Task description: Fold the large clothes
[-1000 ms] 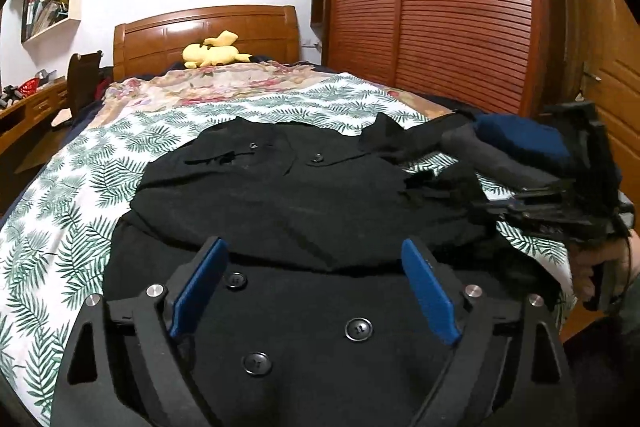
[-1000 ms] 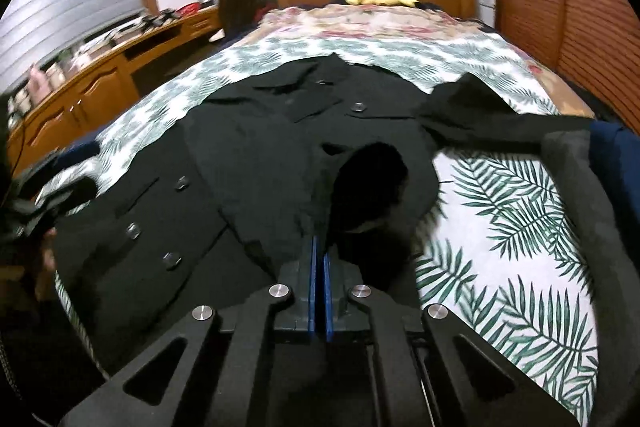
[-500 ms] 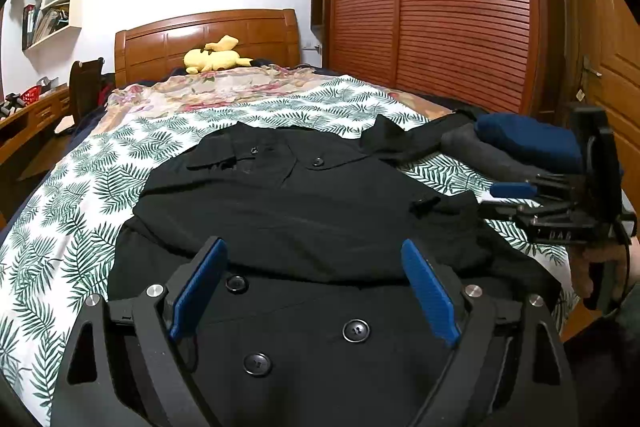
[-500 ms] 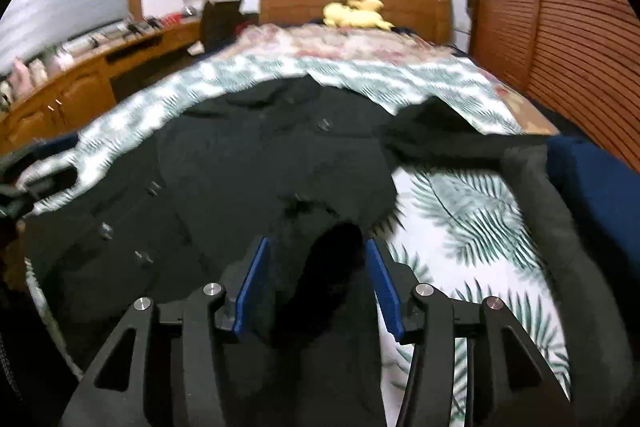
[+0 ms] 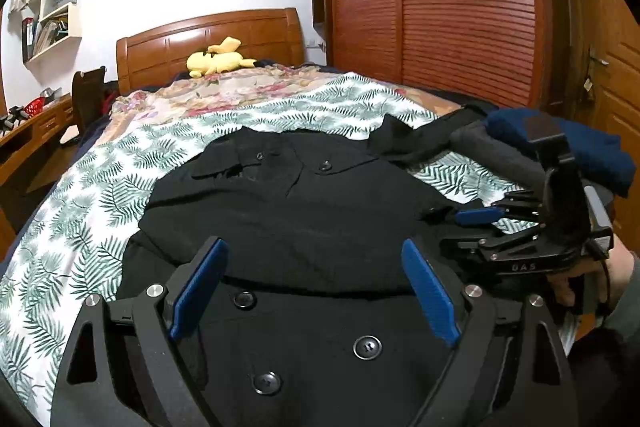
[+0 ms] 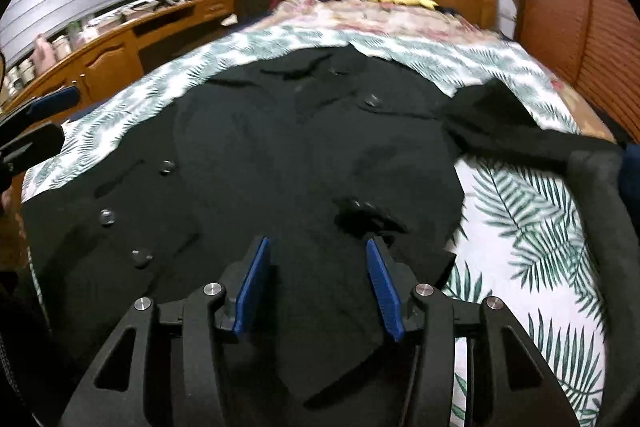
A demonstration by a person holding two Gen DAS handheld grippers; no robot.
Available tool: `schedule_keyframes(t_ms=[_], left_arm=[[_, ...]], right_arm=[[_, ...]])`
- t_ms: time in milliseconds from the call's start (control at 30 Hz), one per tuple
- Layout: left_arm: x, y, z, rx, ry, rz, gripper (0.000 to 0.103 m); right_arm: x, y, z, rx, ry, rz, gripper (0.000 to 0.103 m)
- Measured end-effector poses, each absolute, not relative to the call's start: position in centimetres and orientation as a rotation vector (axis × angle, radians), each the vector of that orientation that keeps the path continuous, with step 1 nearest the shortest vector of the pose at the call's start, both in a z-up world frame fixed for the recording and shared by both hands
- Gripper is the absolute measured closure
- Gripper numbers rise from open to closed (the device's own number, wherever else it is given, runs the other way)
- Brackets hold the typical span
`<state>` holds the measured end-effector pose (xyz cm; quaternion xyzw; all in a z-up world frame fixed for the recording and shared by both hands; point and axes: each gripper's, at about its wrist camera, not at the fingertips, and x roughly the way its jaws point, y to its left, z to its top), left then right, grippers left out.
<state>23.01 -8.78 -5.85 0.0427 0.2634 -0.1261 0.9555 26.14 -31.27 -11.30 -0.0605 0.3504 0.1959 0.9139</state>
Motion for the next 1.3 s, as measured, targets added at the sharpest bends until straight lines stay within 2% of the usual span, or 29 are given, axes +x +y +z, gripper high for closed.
schedule_keyframes(t_ms=[467,767,1100,1233,1267,1300], left_arm=[[28.6,-7.9,-11.3,0.001,0.599,-0.267,0.014],[27.5,-7.8,-10.7,-0.026,0.552,-0.298,0.014],[27.6,-7.8,-10.6,-0.015,0.545,-0.332,0.014],[27.5,-8.1,-10.6,-0.005,0.544,-0.345,0.014],[27.4,-8.2,-10.6,0.000,0.543,-0.349,0.014],[27.3,-8.2,-10.6,0.004,0.542,-0.349,0.014]], right_arm=[[28.2,-30.5,-13.2,-0.070,0.784,0.373,0.051],[27.3,-31.1,-13.7,-0.047,0.729,0.361,0.051],[24.0,-33.6,-10.1,0.011,0.659,0.233,0.051],[25.2,-35.7,-8.1,0.040,0.654,0.166,0.051],[26.0,-36.2,-7.8,0.046,0.655,0.151,0.049],[26.9,-36.8,-7.6,0.056,0.659,0.138,0.042]])
